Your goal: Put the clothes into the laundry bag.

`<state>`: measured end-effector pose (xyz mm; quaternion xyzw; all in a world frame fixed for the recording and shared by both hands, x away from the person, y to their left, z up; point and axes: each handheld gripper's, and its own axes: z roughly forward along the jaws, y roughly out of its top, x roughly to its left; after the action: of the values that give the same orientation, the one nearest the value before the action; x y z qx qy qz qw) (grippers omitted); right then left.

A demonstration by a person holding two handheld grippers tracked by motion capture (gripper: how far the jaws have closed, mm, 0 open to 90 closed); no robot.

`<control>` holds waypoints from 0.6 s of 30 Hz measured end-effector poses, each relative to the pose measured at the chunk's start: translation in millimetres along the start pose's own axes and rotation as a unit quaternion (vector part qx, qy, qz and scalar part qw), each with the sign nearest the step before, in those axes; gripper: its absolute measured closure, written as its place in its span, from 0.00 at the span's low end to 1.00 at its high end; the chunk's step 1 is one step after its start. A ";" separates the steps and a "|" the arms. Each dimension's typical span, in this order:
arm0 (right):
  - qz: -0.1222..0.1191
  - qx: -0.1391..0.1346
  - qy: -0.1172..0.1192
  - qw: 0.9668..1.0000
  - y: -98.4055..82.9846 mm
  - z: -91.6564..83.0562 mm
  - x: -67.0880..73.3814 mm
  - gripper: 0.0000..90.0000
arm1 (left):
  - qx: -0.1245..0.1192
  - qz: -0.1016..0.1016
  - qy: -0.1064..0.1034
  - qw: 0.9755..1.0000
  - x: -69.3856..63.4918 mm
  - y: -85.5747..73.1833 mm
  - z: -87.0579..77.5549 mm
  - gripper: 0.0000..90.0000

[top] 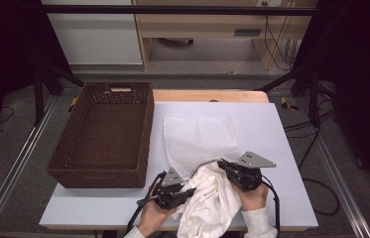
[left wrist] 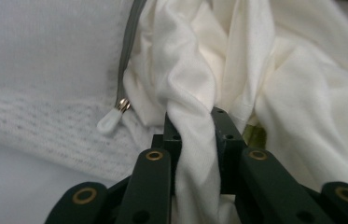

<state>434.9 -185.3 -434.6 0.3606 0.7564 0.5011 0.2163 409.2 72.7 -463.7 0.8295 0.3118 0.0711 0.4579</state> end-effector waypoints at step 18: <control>0.048 -0.025 0.008 0.999 -3.7 -0.8 -5.4 0.99 | 0.008 0.068 0.067 0.995 -26.7 59.9 53.4 0.87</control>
<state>436.7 -190.8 -437.9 0.3865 0.7272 0.5327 0.1951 436.5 -4.2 -441.6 0.8459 0.2851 0.1551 0.4232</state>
